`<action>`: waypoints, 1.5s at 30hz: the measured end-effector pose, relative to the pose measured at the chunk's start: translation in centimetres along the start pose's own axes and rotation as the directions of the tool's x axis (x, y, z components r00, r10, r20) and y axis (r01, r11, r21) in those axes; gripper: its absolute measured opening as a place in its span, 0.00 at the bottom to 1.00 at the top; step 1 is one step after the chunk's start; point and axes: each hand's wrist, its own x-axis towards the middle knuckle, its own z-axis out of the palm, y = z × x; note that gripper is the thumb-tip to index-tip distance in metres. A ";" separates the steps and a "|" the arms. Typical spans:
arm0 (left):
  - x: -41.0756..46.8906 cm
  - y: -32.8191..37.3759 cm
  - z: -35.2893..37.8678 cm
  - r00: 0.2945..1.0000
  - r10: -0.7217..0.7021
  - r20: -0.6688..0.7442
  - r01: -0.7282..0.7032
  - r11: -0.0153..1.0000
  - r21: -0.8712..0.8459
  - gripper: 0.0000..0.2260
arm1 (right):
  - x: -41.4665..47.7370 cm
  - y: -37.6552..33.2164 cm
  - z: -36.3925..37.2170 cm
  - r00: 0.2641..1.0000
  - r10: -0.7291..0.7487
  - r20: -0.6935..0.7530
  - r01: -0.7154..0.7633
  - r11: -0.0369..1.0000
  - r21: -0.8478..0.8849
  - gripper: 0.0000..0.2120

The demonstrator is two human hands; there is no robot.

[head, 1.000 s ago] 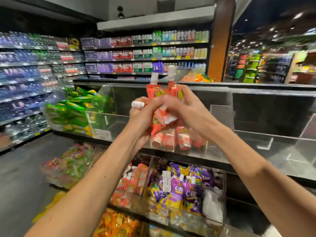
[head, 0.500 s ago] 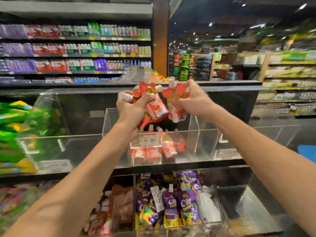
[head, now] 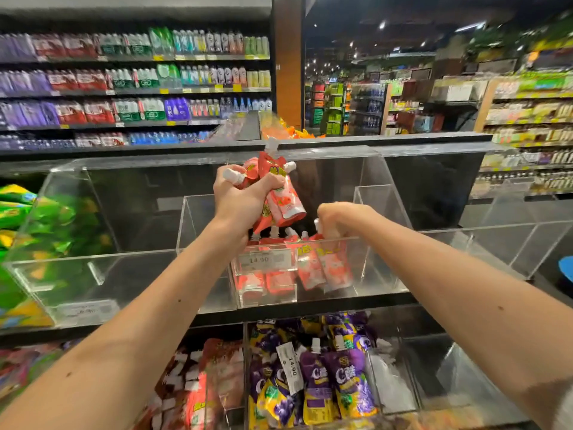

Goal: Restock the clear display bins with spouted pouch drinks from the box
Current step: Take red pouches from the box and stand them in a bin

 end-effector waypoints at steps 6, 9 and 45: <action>0.6 -0.7 0.2 0.999 0.022 0.043 -0.026 0.995 0.091 0.22 | 1.2 -0.2 1.1 0.982 -0.111 -0.154 0.093 0.988 -0.123 0.17; 0.9 -0.9 -0.1 0.996 0.055 0.063 -0.064 0.987 0.146 0.22 | 2.8 -1.0 0.2 0.972 -0.230 -0.043 0.223 0.967 -0.126 0.23; 0.5 -0.8 0.6 0.984 -0.177 -0.024 0.179 0.975 0.135 0.28 | -3.2 2.1 -2.4 0.781 -0.624 0.025 0.064 0.120 0.991 0.20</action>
